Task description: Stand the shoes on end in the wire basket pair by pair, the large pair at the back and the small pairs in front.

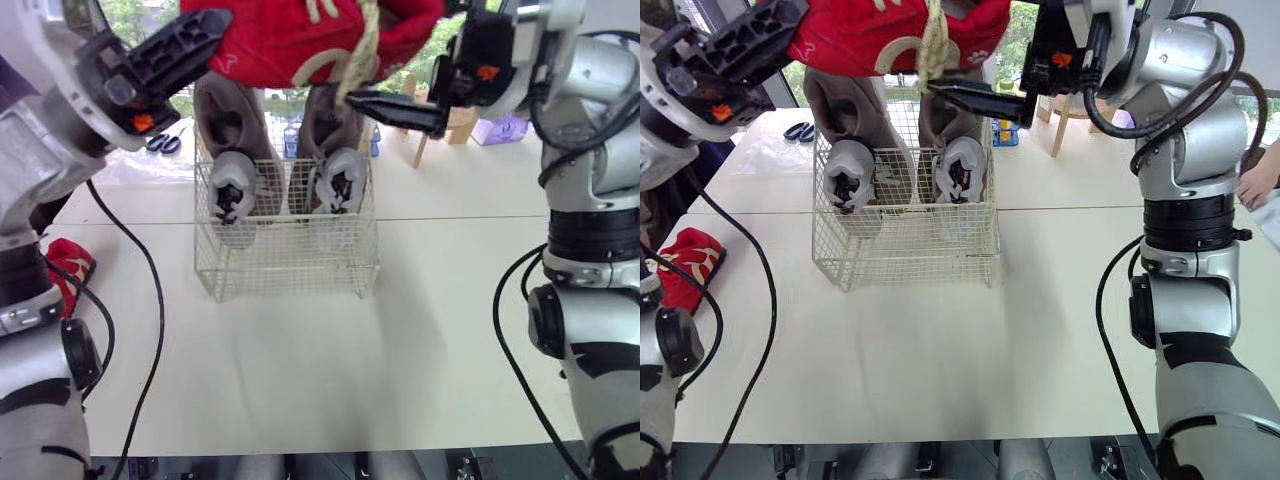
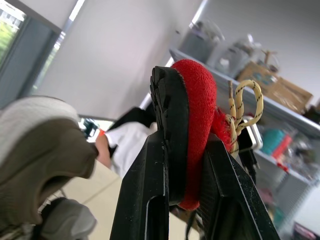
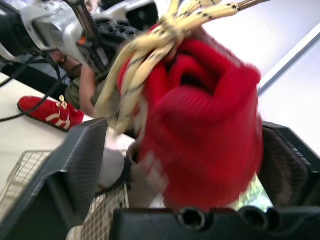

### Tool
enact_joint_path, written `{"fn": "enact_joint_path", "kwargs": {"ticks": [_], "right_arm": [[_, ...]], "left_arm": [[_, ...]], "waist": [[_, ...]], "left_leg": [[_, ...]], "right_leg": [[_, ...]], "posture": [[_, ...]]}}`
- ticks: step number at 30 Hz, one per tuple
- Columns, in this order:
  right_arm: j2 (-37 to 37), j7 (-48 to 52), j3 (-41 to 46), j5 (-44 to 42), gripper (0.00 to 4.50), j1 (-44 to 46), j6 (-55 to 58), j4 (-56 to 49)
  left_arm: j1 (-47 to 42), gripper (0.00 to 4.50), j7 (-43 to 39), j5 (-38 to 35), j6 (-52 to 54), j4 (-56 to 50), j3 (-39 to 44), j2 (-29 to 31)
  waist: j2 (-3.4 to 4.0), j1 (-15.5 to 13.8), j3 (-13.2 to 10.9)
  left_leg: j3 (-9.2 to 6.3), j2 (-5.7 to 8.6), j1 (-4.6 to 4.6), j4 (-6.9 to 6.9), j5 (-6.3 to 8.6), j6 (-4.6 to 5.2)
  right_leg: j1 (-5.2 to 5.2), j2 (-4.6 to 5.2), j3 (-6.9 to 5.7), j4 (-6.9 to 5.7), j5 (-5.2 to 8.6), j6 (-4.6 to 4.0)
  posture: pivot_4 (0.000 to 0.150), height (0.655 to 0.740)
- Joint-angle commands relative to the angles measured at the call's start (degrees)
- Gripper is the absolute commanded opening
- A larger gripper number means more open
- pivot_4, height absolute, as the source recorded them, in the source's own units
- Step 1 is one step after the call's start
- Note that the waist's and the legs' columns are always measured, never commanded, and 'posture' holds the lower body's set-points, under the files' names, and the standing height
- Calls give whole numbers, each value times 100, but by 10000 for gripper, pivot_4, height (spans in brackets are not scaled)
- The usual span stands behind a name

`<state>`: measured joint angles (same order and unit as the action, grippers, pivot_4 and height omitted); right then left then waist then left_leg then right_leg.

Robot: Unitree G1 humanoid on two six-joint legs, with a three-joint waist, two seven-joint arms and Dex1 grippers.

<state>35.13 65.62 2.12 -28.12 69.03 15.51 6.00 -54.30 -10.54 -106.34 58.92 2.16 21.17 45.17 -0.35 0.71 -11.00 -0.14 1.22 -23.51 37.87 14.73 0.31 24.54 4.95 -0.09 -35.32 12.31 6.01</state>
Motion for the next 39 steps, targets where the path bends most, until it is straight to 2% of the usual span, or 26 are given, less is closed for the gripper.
{"fn": "enact_joint_path", "kwargs": {"ticks": [1, 6, 10, 15, 21, 24, 32, 33, 34, 37, 38, 39], "right_arm": [[189, -289, 644, -670, 43683, -7, 732, -245], [-72, -1068, 1540, -1919, 43683, -250, 1996, 15], [-1177, -2715, 2254, -3531, 43683, -373, 2870, -216], [-2620, -4434, 2185, -4673, 43683, -724, 2950, -1058], [-3506, -5386, 2033, -5375, 43683, -733, 2495, -1506], [-3553, -5426, 2043, -5627, 43683, -693, 2332, -1463], [-3404, -5385, 1763, -5503, 43683, -710, 2147, -1405], [-3400, -5392, 1720, -5471, 38561, -718, 2136, -1406], [-3394, -5386, 1676, -5440, 36140, -733, 2131, -1414], [-3452, -5421, 1523, -5400, 23399, -755, 2129, -1489], [-3480, -5455, 1473, -5378, 17449, -738, 2118, -1514], [-3494, -5480, 1439, -5363, 15719, -726, 2105, -1530]], "left_arm": [[155, 1950, 398, -426, -528, -420, 592, 35], [397, 1950, 614, -497, -986, -792, 798, -140], [482, 1950, 324, -9, -1331, -1206, 758, -415], [437, 1950, -97, 678, -1757, -1415, 590, -890], [484, 1950, -318, 909, -1822, -1424, 339, -1290], [562, 1950, -385, 1035, -1779, -1370, 243, -1382], [786, 1950, -442, 1283, -1732, -1444, 94, -1418], [801, 1950, -451, 1329, -1735, -1452, 87, -1408], [807, 1950, -449, 1348, -1741, -1454, 84, -1409], [817, 1950, -433, 1407, -1772, -1469, 61, -1424], [825, 1950, -440, 1448, -1768, -1483, 38, -1418], [831, 1950, -447, 1477, -1764, -1493, 22, -1413]], "waist": [[0, -3, 0], [-2, -19, 1], [-4, 3, 4], [-2, 5, 5], [-3, -3, 5], [-4, 2, 6], [-4, 31, 6], [-4, 34, 6], [-4, 35, 6], [-4, 31, 6], [-4, 30, 6], [-4, 28, 6]], "left_leg": [[0, 0, 0, 0, 0, 0], [0, 1, -1, -1, 1, -2], [0, 1, -1, -2, 1, -2], [2, 2, -1, -43, -16, -26], [2, 8, -3, -56, -21, -29], [2, 10, -3, -53, -21, -26], [-1, -2, -1, -55, -21, -24], [-1, -3, -1, -55, -21, -24], [-1, -4, -1, -55, -21, -24], [-2, -4, -1, -55, -21, -24], [-2, -4, -1, -55, -21, -24], [-1, -4, -1, -55, -21, -24]], "right_leg": [[0, 6, 0, 0, 0, 0], [-1, 20, 0, 5, -1, -2], [-3, 23, 2, 6, -3, -6], [18, 15, -1, 2, -3, -6], [26, 2, -3, 1, -3, -5], [22, 0, -3, 1, -3, -5], [22, -20, -1, 0, -2, -5], [22, -21, -1, 0, -2, -5], [22, -21, -1, 0, -2, -5], [22, -22, -1, 0, -2, -5], [22, -22, -1, 0, -2, -5], [22, -22, 0, 0, -2, -5]], "posture": [[1500, 7400], [1500, 7400], [1500, 7400], [1500, 7400], [1500, 7400], [1500, 7400], [1500, 7400], [1500, 7400], [1500, 7400], [1500, 7400], [1500, 7400], [1500, 7400]]}}
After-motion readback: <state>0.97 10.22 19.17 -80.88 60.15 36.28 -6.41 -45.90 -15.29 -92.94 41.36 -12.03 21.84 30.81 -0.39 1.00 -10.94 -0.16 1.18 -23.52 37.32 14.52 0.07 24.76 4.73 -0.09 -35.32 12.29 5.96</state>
